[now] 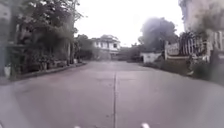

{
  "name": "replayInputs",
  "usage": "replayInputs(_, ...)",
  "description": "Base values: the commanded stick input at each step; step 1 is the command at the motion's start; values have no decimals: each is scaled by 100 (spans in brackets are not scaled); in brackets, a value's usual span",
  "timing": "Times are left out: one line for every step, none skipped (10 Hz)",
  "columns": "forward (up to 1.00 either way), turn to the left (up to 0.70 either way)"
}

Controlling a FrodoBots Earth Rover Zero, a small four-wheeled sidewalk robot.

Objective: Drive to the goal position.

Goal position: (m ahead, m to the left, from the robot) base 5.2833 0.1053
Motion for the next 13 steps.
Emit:
replayInputs(100, 1)
replayInputs(100, 1)
replayInputs(100, 1)
replayInputs(100, 1)
replayInputs(100, 1)
replayInputs(100, 0)
replayInputs(100, -13)
replayInputs(100, -24)
replayInputs(100, -36)
replayInputs(100, -39)
replayInputs(100, -39)
replayInputs(100, -39)
replayInputs(100, -39)
